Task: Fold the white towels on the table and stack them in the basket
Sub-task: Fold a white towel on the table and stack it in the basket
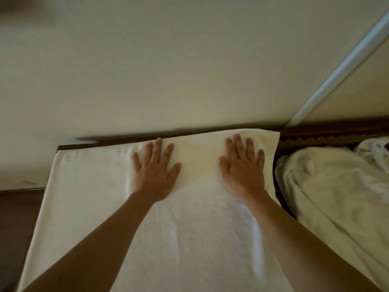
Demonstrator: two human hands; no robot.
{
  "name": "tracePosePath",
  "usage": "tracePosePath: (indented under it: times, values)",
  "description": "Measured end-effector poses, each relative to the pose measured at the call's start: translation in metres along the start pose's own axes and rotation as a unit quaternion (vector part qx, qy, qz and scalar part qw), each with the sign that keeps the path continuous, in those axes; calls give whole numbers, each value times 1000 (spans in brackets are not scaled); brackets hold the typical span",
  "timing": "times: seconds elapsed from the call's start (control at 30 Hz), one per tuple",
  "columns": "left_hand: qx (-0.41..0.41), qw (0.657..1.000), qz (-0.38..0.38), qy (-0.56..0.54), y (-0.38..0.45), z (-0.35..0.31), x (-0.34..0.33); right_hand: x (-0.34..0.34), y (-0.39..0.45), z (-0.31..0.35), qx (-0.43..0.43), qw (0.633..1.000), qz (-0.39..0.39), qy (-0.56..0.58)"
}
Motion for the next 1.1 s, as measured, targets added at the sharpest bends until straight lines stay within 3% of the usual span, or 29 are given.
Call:
tracePosePath:
  times: [0.27, 0.6, 0.7, 0.8, 0.87, 1.1]
  values:
    - [95, 995, -5, -6, 6, 147, 12, 1, 0, 1, -11, 1000, -11, -19]
    - [139, 990, -24, -16, 30, 220, 23, 2, 3, 5, -27, 999, 29, -35]
    - [130, 991, -19, -28, 40, 244, 27, 2, -3, 13, -90, 993, 60, -52]
    - [90, 995, -16, -38, 52, 266, 32, 2, -20, 54, -163, 985, 43, -22]
    - [84, 995, -9, -61, 58, 283, 33, -8, -35, 100, -152, 988, 27, -17]
    - [179, 944, 29, -275, 42, 342, 30, -73, -91, 268, -132, 990, 3, 43]
Point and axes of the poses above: each hand's wrist, its own y-axis towards the middle knuckle, its own x-axis out of the back of the hand, z = x × y, the point moved 10 cm from there along y, towards the middle knuckle, and after that the axes turned 14 degrees about x, right-handed, at the moved point
